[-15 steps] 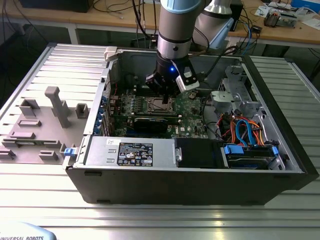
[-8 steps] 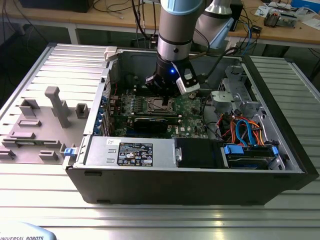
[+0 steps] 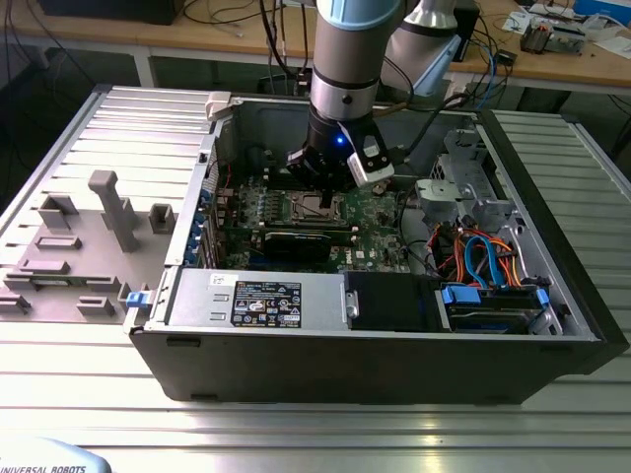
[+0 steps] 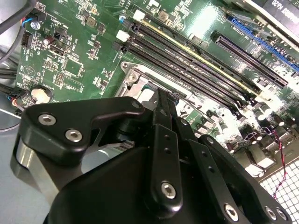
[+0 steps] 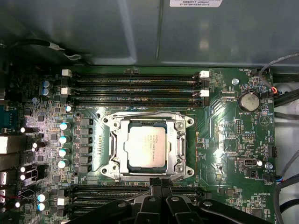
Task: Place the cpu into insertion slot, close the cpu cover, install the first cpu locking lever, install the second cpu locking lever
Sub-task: 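Install the second cpu locking lever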
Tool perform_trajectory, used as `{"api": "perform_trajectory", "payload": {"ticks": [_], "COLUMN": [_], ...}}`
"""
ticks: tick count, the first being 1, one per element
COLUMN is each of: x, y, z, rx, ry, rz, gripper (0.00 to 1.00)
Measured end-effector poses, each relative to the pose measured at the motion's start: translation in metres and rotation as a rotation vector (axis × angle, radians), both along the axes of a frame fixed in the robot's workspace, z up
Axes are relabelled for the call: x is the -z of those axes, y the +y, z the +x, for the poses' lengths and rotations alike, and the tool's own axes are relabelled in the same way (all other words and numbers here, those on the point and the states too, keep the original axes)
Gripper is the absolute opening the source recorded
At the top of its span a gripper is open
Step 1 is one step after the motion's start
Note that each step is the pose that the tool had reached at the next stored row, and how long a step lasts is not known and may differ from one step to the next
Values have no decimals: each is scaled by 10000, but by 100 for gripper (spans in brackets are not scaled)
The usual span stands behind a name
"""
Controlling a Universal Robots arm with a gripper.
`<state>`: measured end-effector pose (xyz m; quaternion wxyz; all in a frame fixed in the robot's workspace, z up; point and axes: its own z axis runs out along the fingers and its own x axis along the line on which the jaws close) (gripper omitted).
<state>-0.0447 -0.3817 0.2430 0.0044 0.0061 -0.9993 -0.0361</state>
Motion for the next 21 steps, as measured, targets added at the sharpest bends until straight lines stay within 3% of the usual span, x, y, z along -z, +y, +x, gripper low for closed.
{"api": "perform_trajectory", "payload": {"ticks": [17,21], "x": [3,5], "y": [-49,-77], "z": [-21,-21], "rx": [-6,-6], "ry": [0,1], "rz": [18,98], "gripper": [11,11]}}
